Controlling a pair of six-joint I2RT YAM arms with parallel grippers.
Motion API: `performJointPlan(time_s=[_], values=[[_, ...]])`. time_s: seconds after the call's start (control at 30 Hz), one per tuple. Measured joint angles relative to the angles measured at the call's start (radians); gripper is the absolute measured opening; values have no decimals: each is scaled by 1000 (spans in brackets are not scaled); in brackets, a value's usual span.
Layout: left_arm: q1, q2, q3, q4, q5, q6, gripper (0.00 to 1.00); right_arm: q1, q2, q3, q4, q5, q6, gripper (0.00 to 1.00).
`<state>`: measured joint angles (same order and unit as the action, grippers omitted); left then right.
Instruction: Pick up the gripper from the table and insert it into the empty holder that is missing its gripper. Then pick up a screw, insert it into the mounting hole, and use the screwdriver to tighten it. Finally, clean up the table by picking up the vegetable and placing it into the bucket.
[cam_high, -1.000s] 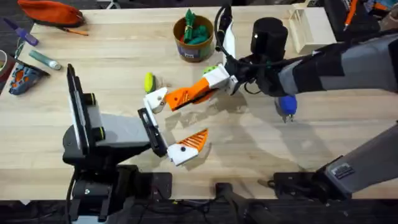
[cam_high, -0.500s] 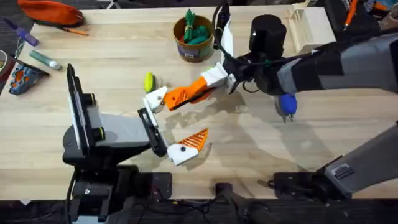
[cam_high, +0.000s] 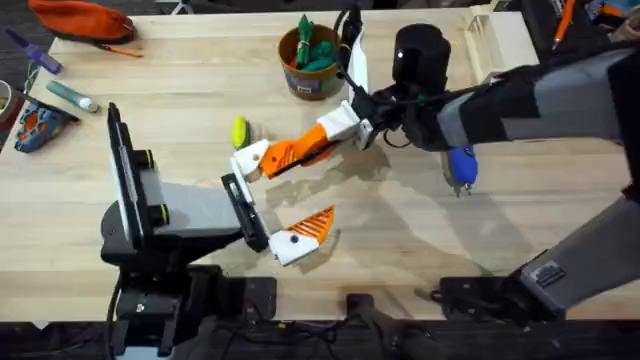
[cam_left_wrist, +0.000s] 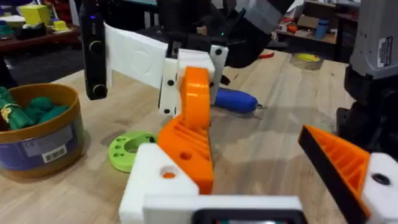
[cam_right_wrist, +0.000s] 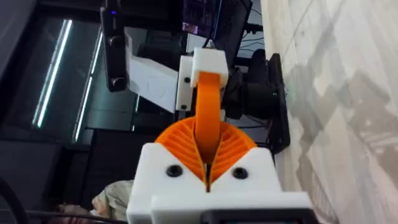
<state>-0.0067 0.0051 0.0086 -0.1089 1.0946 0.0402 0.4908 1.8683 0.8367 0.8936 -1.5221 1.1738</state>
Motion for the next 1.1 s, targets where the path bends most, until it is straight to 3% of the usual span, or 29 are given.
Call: performJointPlan(time_s=[1.1], values=[[0,0,0,1,-8,3,985,39,17,40,-16,61,0,8]])
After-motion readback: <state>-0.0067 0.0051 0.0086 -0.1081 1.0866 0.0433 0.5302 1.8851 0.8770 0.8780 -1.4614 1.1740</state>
